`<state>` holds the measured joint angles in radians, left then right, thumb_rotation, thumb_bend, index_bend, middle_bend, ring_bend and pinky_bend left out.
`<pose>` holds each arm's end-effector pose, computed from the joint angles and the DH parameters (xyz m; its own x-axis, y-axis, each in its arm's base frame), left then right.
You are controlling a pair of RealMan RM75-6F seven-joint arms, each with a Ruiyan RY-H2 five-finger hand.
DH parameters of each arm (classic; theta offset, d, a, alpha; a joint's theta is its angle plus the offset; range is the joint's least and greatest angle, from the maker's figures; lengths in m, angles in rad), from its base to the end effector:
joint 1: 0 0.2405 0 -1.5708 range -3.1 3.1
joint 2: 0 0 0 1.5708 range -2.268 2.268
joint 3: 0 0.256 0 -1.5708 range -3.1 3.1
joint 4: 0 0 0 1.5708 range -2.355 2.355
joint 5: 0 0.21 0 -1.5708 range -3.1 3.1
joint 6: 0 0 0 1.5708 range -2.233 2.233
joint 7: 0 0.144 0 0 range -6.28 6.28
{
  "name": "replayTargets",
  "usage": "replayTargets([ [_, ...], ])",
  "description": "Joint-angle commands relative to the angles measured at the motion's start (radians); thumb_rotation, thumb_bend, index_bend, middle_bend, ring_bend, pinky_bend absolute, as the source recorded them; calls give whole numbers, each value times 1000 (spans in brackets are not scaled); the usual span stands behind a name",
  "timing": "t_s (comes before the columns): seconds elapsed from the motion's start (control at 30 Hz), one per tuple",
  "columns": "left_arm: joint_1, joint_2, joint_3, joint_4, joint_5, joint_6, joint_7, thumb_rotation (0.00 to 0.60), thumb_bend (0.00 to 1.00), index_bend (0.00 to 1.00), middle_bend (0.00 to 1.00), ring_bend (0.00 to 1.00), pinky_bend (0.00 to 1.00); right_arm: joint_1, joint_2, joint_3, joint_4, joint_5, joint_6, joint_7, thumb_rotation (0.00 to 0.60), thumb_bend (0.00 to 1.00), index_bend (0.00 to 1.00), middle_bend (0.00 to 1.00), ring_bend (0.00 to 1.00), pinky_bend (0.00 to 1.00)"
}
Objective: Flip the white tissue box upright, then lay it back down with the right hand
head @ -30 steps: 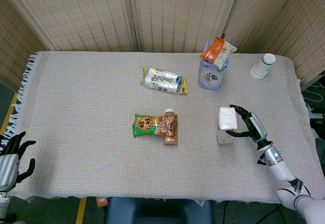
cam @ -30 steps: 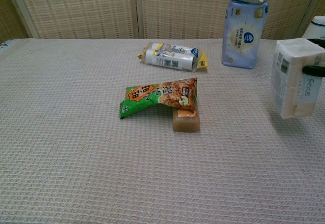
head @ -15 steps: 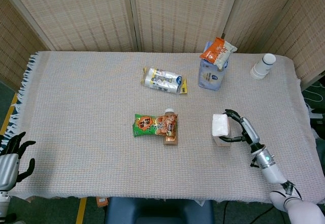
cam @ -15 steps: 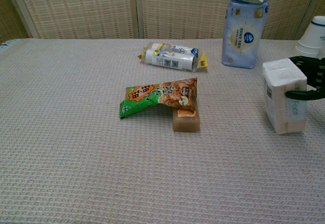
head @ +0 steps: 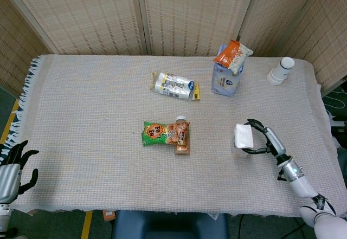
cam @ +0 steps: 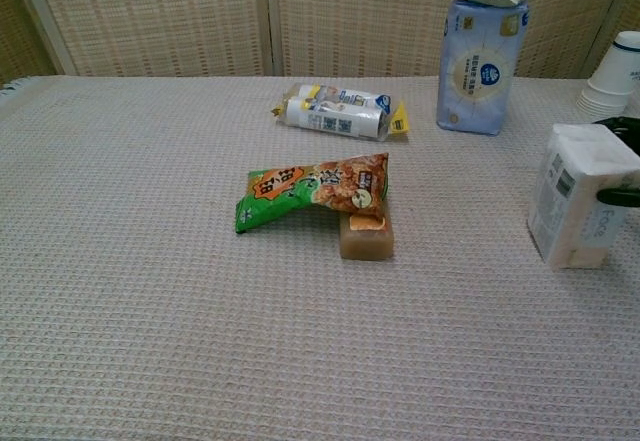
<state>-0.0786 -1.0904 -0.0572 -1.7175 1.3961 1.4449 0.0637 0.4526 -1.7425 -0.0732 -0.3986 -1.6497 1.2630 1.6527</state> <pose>-0.3083 0.1783 0.1589 0.3707 0.0490 0.9275 0.9233 0.0884 -0.3737 -0.3559 -0.3160 0.0412 -0.4895 -0.3699 0.7896 -0.8422 -0.0343 -0.5381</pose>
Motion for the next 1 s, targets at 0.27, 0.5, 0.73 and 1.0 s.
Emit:
replayTargets([
  [0.27,-3,-6,0,2,-2,-3,7,600,485,264,0,0,245,-11,84,-6,-87,6,-1,-36,600,126,450,419,275,0],
  [0.5,-2,-6,-2,4,-5,-1,8,600,484,264,0,0,245,4,117,-28,-127,-12,-24,-44,600,128,407,419,255,0],
  [0.73,-2,-4,0,2,-8,-4,12,600,484,271,0,0,245,19,153,-53,-173,-30,-53,-36,600,128,278,393,189,0],
  [1.0,-1,-6,-1,1,-4,1,15,600,485,272,0,0,246,28,198,-62,-236,-31,-70,-77,600,124,131,228,86,0],
])
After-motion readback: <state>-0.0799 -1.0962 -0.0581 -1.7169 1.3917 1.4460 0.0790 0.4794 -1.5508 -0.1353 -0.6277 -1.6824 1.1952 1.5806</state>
